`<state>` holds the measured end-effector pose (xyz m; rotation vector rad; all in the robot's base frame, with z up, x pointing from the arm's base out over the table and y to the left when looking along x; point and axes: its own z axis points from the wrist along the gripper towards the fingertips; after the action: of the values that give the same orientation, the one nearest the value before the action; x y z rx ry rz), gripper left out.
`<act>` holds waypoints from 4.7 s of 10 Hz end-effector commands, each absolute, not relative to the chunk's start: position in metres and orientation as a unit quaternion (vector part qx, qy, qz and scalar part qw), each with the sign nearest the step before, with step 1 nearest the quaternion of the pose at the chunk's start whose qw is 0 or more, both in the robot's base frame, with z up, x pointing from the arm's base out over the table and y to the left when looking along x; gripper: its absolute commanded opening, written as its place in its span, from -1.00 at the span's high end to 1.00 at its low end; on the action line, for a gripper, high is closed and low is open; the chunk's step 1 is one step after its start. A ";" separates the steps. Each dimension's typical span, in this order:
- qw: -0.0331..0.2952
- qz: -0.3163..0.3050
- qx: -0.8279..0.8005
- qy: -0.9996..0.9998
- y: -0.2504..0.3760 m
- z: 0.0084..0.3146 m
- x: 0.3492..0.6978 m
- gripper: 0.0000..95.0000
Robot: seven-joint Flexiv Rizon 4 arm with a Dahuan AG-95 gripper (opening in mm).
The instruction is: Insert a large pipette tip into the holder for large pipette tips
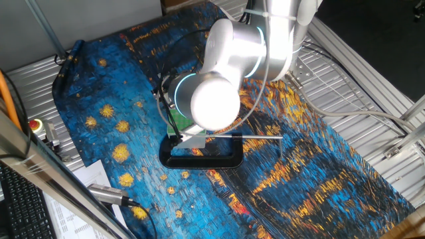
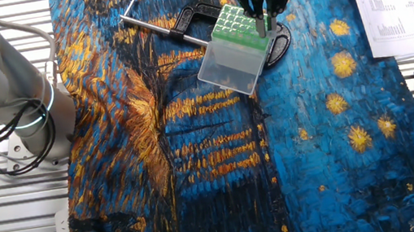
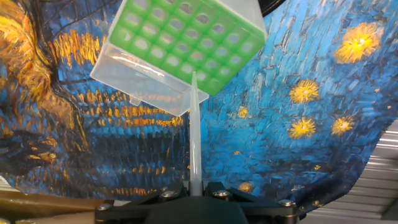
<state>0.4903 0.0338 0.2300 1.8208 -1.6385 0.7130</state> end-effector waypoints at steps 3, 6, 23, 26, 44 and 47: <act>0.299 0.277 0.677 -0.613 0.037 0.229 0.488 1.00; 0.307 0.285 0.671 -0.612 0.042 0.227 0.485 1.00; 0.324 0.277 0.654 -0.624 0.049 0.228 0.490 1.00; 0.327 0.278 0.652 -0.625 0.049 0.225 0.491 1.00; 0.346 0.289 0.629 -0.633 0.052 0.223 0.494 1.00; 0.347 0.288 0.625 -0.637 0.054 0.223 0.496 1.00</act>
<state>0.4959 0.0544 0.2233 1.6172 -1.6532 0.7447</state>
